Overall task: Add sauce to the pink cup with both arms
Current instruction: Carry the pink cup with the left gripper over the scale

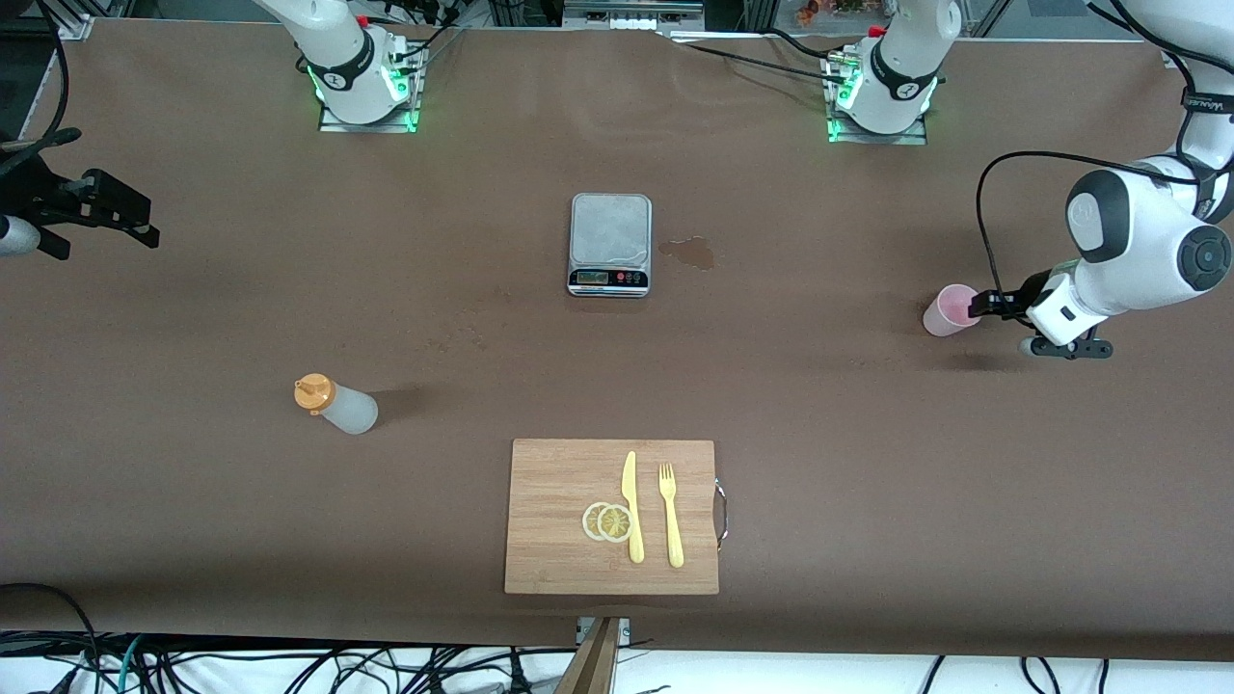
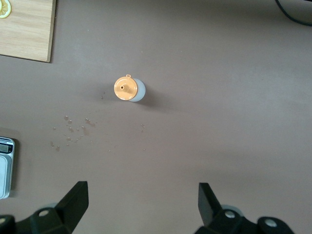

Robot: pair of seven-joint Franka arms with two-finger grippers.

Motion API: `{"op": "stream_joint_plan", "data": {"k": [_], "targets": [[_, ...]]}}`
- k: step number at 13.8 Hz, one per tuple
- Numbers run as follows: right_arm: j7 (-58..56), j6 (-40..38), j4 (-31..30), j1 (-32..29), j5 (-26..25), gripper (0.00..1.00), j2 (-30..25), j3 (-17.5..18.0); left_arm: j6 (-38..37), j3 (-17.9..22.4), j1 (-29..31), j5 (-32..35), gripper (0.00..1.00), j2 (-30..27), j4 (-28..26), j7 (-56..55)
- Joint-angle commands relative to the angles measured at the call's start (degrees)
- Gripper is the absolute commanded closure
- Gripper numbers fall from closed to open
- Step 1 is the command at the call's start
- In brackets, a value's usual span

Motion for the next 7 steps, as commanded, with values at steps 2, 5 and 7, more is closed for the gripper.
{"op": "stream_joint_plan", "data": {"k": [2, 5, 7], "targets": [[-0.6, -0.2, -0.5, 0.2, -0.7, 0.00, -0.7, 0.3, 0.3, -0.5, 1.3, -1.8, 0.85, 0.3, -1.1, 4.7], [-0.7, -0.3, -0.5, 0.2, -0.7, 0.00, -0.7, 0.3, 0.2, -0.5, 1.3, -1.8, 1.00, 1.6, -0.8, 4.9], [-0.7, -1.1, -0.6, 0.2, -0.7, 0.00, -0.8, 0.4, 0.0, -0.7, 1.2, -1.8, 1.00, 1.1, 0.0, 4.6]]}}
